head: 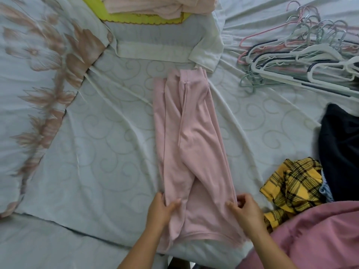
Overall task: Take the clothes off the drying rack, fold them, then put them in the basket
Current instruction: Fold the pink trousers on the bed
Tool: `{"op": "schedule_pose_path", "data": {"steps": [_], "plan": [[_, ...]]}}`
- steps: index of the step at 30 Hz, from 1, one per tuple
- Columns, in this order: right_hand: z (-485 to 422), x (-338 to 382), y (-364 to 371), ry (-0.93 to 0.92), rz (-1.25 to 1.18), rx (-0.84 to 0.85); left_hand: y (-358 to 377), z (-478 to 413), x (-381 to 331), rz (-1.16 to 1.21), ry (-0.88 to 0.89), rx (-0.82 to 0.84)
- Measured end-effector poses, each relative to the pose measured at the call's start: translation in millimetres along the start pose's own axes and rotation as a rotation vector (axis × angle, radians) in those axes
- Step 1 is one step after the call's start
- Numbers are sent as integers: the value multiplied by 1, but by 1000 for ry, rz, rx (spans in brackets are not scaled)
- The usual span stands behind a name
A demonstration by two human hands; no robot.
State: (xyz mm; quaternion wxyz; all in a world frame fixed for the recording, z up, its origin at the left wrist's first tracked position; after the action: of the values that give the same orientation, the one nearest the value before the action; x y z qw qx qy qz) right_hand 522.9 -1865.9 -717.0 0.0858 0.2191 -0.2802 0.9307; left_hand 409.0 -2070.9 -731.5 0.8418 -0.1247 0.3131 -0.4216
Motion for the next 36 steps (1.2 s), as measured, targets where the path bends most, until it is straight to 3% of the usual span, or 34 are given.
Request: {"op": "schedule_pose_path", "data": {"steps": [5, 12, 18, 21, 25, 29, 32, 34, 36], "plan": [[21, -6, -17, 61, -103, 189, 6, 27, 22, 117, -5, -87], [58, -16, -49, 133, -294, 453, 0, 83, 51, 139, 10, -56], [43, 47, -69, 22, -528, 312, -51, 75, -15, 648, -7, -28], [19, 115, -76, -51, -611, 361, -86, 36, -70, 680, 70, -27], [-32, 198, -71, -50, -622, 388, -116, -28, -137, 525, 173, 81], [-97, 256, -57, 41, -786, 403, -135, -82, -199, 707, 163, 151], [-127, 252, -46, 42, -830, 289, -131, -125, -187, 531, 47, -46], [-132, 225, -32, 13, -644, 158, -114, -138, -154, 249, 12, -128], [-132, 189, -18, -83, -430, 62, -90, -135, -128, 167, 19, -85]]}}
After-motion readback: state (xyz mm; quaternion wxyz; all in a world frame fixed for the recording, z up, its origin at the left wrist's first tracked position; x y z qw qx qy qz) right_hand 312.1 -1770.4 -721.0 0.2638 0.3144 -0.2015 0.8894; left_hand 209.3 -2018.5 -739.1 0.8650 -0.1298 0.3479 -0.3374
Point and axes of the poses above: each hand's wrist, its own z-axis away from the middle knuckle, its own y-axis out of the palm, x = y × z, the point moved 1 cm from there along -z, towards the middle knuckle, and after that the axes turned 5 degrees about -z, right-handed, at the moved point
